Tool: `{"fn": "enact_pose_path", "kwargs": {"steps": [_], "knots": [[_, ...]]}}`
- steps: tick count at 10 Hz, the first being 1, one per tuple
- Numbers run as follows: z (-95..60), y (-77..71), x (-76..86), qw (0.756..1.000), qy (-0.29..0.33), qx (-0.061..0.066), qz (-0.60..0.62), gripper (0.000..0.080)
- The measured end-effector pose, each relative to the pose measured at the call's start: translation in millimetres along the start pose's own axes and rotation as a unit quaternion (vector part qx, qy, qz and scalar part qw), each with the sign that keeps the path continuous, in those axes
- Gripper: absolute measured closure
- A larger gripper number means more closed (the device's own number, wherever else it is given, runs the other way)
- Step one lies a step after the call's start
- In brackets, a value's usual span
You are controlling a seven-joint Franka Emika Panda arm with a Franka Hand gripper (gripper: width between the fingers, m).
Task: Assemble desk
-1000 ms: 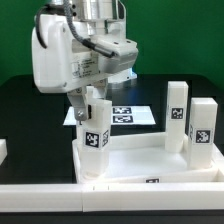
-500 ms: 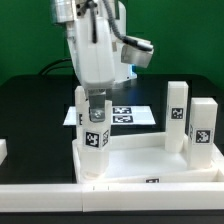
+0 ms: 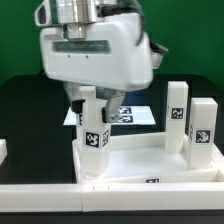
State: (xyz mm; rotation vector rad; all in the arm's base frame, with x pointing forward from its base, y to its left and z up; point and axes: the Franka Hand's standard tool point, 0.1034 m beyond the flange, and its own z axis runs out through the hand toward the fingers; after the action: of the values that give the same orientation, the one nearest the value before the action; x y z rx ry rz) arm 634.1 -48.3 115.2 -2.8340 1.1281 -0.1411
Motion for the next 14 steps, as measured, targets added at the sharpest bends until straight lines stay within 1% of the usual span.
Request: {"fn": "enact_pose_path", "kwargs": {"steps": [1, 2, 3, 4, 5, 7, 8, 9, 10, 11, 12, 14], "knots": [[0.4, -1.3, 1.1, 1.000, 0.006, 0.000, -0.016, 0.0151], [0.7, 0.1, 1.7, 1.000, 0.007, -0.003, -0.012, 0.0273], [0.7, 0.4, 1.9, 1.000, 0.007, -0.003, 0.004, 0.0273], [0.7, 0.5, 2.1, 1.000, 0.008, -0.003, 0.003, 0.0410], [0.8, 2.5, 3.0, 1.000, 0.008, -0.005, 0.005, 0.0511], [-0.5, 5.6, 5.7, 0.993, 0.010, -0.004, 0.116, 0.0511], [-1.1, 7.0, 6.0, 0.981, 0.010, -0.005, 0.194, 0.0511], [-0.9, 8.4, 5.7, 0.964, 0.010, -0.006, 0.265, 0.0511], [2.1, 11.2, 4.2, 0.931, 0.008, -0.001, 0.365, 0.0511], [2.4, 12.8, 3.9, 0.906, 0.007, 0.003, 0.424, 0.0511], [2.5, 12.5, 3.6, 0.900, 0.007, 0.003, 0.436, 0.0511], [2.8, 13.2, 3.3, 0.864, 0.005, 0.002, 0.503, 0.0511]]}}
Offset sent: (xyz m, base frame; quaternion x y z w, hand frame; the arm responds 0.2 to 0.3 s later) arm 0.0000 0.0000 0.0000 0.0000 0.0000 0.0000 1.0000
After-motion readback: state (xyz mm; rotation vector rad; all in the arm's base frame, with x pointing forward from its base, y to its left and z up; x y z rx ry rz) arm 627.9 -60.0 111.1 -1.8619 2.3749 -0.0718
